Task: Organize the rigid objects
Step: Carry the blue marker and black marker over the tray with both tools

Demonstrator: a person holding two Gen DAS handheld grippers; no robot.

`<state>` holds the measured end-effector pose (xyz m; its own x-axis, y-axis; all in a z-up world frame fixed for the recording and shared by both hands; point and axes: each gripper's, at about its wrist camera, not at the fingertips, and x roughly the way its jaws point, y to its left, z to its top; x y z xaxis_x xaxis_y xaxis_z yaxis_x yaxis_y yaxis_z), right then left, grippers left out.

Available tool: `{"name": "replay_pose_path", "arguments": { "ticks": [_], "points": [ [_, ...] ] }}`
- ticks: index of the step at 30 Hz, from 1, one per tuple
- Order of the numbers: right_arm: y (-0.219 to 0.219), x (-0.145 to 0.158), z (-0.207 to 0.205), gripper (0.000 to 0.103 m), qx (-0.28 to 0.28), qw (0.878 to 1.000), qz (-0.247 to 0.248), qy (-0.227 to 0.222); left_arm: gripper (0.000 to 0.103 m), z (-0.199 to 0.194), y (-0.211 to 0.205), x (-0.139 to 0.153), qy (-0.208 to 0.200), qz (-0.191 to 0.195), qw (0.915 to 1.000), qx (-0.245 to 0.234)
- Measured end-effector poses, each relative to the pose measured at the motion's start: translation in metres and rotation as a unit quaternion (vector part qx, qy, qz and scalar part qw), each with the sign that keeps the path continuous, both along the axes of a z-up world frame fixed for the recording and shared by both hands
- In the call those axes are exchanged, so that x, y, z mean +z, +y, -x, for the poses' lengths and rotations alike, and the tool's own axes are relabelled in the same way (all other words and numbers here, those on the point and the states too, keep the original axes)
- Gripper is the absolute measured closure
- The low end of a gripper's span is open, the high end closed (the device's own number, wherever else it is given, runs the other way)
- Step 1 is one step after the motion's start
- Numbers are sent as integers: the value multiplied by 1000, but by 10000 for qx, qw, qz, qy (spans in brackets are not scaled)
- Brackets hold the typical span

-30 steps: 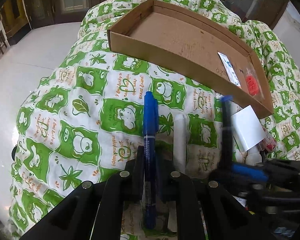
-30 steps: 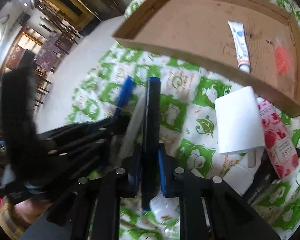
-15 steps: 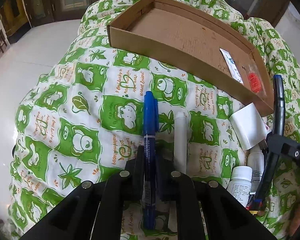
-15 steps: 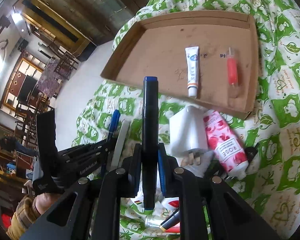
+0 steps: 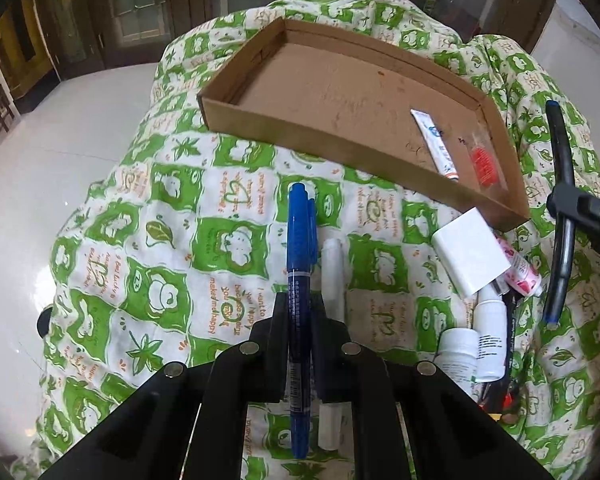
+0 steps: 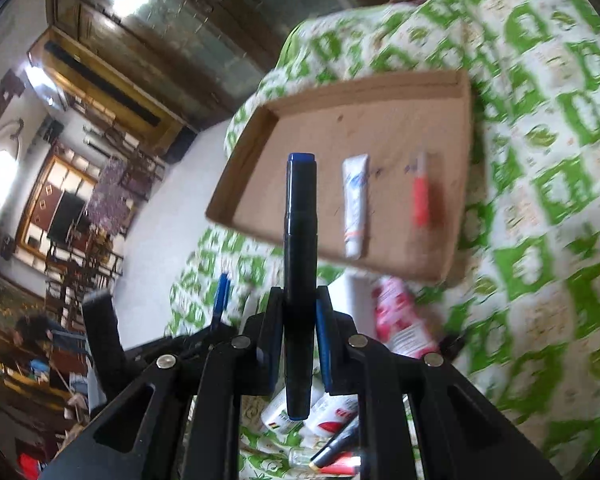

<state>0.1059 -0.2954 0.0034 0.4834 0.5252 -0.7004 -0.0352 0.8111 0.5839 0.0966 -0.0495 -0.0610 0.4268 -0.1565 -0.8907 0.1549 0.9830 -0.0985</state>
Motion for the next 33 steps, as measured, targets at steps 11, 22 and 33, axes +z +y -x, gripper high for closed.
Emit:
{"name": "replay_pose_path", "arguments": {
  "ticks": [11, 22, 33],
  "points": [
    [-50, 12, -19, 88, -532, 9982, 109, -235, 94, -18, -18, 33, -278, 58, 9995, -170],
    [-72, -4, -44, 88, -796, 9967, 150, -105, 94, -58, -54, 54, -415, 195, 9982, -396],
    [-44, -10, -87, 88, -548, 9979, 348, -77, 94, -114, -73, 51, -414, 261, 9982, -356]
  ]
}}
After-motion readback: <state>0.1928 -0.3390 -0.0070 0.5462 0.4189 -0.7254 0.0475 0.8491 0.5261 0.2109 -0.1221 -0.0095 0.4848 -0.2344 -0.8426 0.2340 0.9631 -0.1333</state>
